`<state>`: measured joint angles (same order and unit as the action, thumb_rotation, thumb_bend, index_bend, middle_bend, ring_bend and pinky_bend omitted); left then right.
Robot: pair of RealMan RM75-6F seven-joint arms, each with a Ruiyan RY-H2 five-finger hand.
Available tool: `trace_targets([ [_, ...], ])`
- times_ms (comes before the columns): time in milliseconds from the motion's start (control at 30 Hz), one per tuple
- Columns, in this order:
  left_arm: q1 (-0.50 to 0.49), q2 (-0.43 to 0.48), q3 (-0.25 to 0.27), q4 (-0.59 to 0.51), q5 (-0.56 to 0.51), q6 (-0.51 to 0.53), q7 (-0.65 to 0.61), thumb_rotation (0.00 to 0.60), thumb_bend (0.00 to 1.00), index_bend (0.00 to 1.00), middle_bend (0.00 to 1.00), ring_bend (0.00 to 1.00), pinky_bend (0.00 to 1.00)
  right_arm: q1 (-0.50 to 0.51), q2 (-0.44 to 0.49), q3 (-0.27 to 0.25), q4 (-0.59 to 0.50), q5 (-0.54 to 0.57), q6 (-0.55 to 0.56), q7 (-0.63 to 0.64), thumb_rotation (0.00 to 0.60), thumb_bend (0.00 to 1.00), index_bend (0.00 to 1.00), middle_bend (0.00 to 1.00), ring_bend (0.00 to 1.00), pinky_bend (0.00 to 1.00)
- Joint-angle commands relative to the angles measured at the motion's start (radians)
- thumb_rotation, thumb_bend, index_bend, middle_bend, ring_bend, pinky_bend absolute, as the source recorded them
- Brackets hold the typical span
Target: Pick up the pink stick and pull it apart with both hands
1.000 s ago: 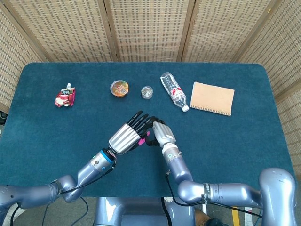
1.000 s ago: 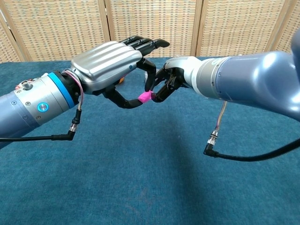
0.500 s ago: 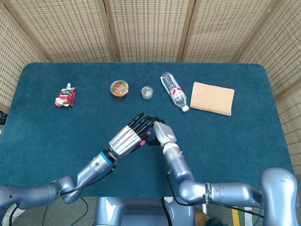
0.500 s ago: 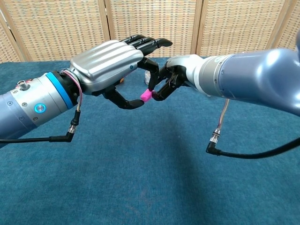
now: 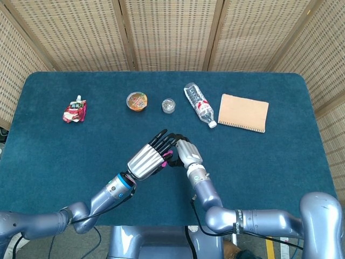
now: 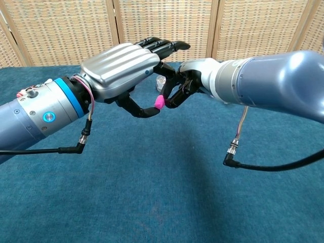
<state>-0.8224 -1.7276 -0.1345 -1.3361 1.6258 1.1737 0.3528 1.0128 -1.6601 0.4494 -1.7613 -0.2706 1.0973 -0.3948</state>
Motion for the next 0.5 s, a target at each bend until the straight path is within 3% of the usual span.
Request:
trace_targets([
  [33,0.001,-0.001,-0.001,0.004,0.000,0.004,-0.004,0.600,0.32,0.55,0.00,0.00,0.00,-0.001,0.001,0.000,0.000,0.000,0.000,0.002,0.600,0.63,0.67,0.21,0.00,0.00],
  [500,0.000,-0.005,-0.001,0.018,-0.008,0.003,-0.019,0.600,0.37,0.59,0.00,0.00,0.00,0.000,-0.001,-0.007,0.006,0.001,-0.005,0.009,0.600,0.63,0.67,0.21,0.00,0.00],
])
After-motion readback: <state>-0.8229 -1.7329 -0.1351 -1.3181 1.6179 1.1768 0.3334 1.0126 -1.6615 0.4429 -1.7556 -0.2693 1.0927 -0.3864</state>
